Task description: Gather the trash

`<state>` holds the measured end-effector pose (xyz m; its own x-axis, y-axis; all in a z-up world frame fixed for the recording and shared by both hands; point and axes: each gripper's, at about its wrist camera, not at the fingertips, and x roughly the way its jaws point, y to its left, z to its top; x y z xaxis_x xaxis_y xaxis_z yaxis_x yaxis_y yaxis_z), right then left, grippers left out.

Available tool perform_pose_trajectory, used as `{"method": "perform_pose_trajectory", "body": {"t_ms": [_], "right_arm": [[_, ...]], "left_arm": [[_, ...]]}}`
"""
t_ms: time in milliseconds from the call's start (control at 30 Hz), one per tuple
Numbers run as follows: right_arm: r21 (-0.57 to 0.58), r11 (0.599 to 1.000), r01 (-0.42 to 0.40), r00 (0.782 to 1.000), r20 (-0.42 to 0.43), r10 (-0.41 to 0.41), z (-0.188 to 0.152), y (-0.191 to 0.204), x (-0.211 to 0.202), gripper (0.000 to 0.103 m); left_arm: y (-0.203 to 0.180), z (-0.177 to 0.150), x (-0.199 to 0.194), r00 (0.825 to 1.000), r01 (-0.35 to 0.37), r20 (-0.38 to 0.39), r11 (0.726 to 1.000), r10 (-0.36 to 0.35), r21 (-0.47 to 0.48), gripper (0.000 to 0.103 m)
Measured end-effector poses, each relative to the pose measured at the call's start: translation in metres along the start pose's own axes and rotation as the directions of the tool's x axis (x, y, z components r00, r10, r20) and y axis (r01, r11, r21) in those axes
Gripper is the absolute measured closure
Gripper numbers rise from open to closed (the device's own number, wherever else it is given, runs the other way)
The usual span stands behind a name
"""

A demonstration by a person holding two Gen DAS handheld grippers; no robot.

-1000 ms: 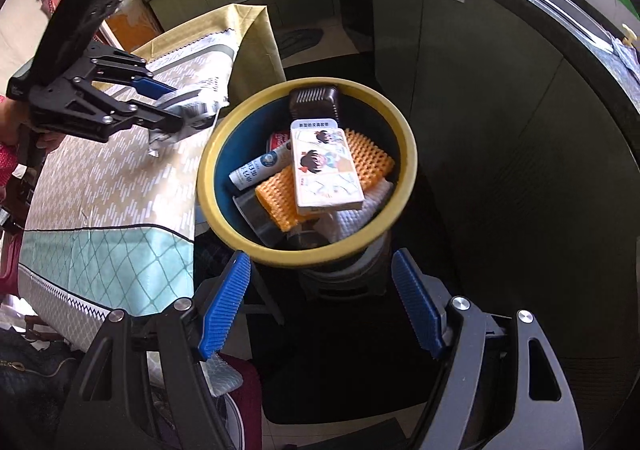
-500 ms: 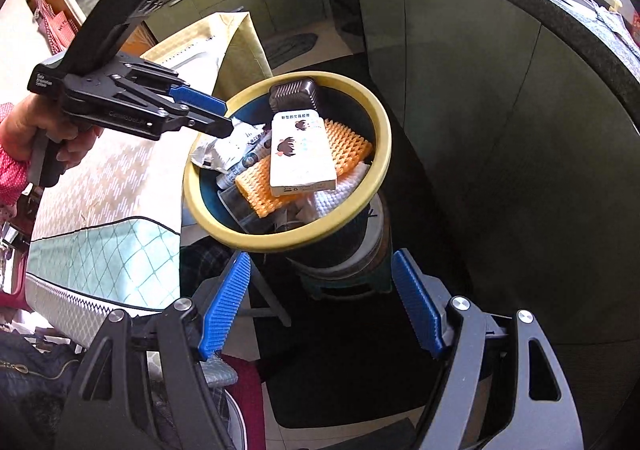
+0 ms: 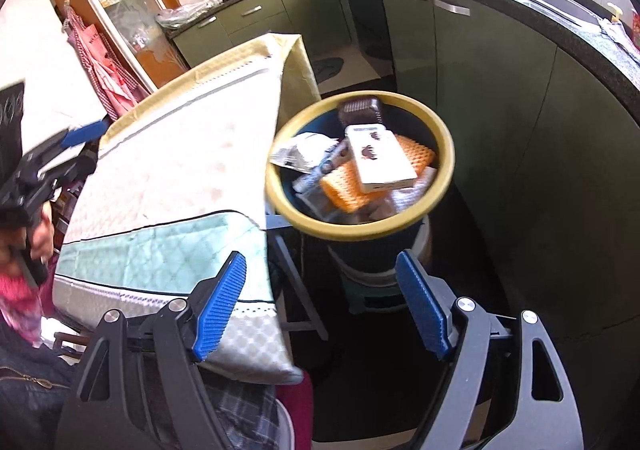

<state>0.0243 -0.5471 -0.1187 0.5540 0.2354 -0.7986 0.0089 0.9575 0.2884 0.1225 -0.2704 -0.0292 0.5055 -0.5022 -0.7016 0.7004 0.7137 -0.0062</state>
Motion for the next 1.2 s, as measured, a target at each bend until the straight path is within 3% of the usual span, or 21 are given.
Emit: {"method": "perform_pose_trajectory", "body": {"t_ms": [133, 300, 433, 567, 667, 767, 867, 933, 1033, 1200], "right_arm": [[-0.02, 0.999, -0.038, 0.998, 0.039, 0.039, -0.008, 0.032, -0.007, 0.024], [-0.076, 0.996, -0.039, 0.995, 0.083, 0.045, -0.017, 0.071, -0.015, 0.014], [-0.112, 0.994, -0.014, 0.993, 0.118, 0.028, -0.024, 0.097, -0.025, 0.01], [-0.144, 0.988, 0.063, 0.982, 0.184, -0.036, -0.035, 0.116, -0.04, 0.005], [-0.156, 0.984, 0.086, 0.973, 0.225, -0.049, -0.043, 0.127, -0.056, 0.005], [-0.158, 0.979, 0.126, 0.959, 0.273, -0.079, -0.054, 0.137, -0.074, 0.005], [-0.169, 0.973, 0.158, 0.945, 0.313, -0.099, -0.066, 0.148, -0.092, 0.005], [-0.167, 0.973, 0.157, 0.937, 0.337, -0.094, -0.072, 0.152, -0.103, 0.005], [-0.169, 0.969, 0.182, 0.926, 0.362, -0.111, -0.079, 0.158, -0.112, 0.005], [-0.167, 0.963, 0.21, 0.916, 0.378, -0.134, -0.084, 0.16, -0.116, 0.005]], "left_arm": [[0.03, -0.05, -0.06, 0.98, -0.185, 0.058, 0.977, 0.192, -0.108, 0.007], [0.063, -0.106, -0.124, 0.92, -0.345, 0.085, 0.893, 0.383, -0.288, 0.007], [0.076, -0.139, -0.163, 0.871, -0.419, 0.088, 0.825, 0.483, -0.379, 0.007], [0.081, -0.159, -0.189, 0.823, -0.465, 0.091, 0.757, 0.56, -0.459, 0.007], [0.085, -0.172, -0.209, 0.8, -0.467, 0.081, 0.701, 0.595, -0.538, 0.007], [0.085, -0.179, -0.223, 0.809, -0.419, 0.121, 0.708, 0.575, -0.568, 0.007], [0.074, -0.179, -0.229, 0.79, -0.454, 0.132, 0.715, 0.599, -0.532, 0.007], [0.066, -0.18, -0.232, 0.788, -0.453, 0.156, 0.732, 0.596, -0.509, 0.007], [0.057, -0.18, -0.231, 0.808, -0.418, 0.183, 0.765, 0.559, -0.49, 0.007], [0.048, -0.184, -0.231, 0.829, -0.396, 0.184, 0.787, 0.528, -0.473, 0.007]]}}
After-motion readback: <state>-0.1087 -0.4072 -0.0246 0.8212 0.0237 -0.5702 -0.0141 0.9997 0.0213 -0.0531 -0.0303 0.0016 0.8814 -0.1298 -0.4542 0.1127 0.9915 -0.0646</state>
